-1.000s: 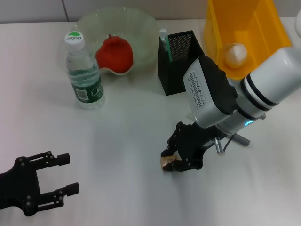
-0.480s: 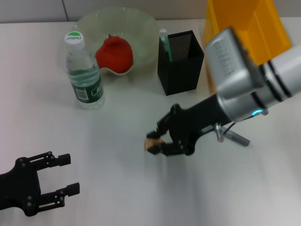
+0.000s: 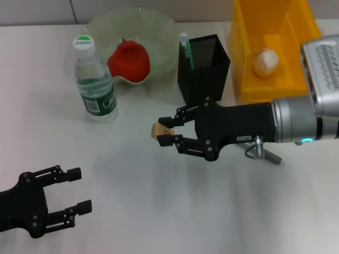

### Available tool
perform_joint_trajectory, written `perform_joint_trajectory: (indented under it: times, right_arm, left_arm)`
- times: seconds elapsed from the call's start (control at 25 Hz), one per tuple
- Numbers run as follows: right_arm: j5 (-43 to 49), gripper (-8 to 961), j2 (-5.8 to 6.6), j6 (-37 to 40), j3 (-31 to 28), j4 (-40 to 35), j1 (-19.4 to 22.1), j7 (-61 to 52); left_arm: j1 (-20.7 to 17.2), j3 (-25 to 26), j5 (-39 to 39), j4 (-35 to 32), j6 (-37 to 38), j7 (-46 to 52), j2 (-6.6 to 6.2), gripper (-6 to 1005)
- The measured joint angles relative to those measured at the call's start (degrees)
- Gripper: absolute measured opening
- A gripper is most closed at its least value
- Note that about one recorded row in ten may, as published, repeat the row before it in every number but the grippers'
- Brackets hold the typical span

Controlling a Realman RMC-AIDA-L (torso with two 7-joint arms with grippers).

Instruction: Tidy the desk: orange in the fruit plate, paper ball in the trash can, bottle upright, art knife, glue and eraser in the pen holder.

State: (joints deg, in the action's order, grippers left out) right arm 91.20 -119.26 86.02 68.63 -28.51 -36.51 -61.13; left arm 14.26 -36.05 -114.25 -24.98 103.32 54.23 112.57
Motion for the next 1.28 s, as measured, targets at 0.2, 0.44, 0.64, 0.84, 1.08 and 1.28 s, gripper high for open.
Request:
perform_joint_trajectory:
  times: [0.2, 0.44, 0.64, 0.84, 1.08, 1.28]
  right_arm:
    - [-1.3, 322, 0.00, 0.0, -0.1, 2.2, 0.0, 1.8]
    - [-4.0, 338, -0.01, -0.3, -2.5, 3.9, 0.5, 4.0]
    - [-6.6, 350, -0.14, -1.7, -8.1, 5.8, 1.0, 6.3]
    - [-9.3, 363, -0.36, -5.3, -11.9, 7.3, 0.7, 8.4]
    - [-13.4, 378, -0.39, -11.4, -11.9, 7.7, 0.3, 9.4]
    - [-17.3, 391, -0.39, -16.3, -11.9, 7.7, 0.2, 9.4]
  left_arm:
    - [0.1, 0.1, 0.0, 0.1, 0.0, 0.0, 0.08, 723]
    - [0.1, 0.0, 0.0, 0.2, 0.0, 0.0, 0.16, 723]
    - [0.0, 0.0, 0.0, 0.2, 0.0, 0.1, 0.22, 723]
    - [0.0, 0.0, 0.0, 0.2, 0.1, 0.1, 0.30, 722]
    - [-0.1, 0.0, 0.0, 0.3, 0.2, 0.5, 0.29, 723]
    - [-0.1, 0.0, 0.0, 0.3, 0.2, 0.7, 0.28, 723]
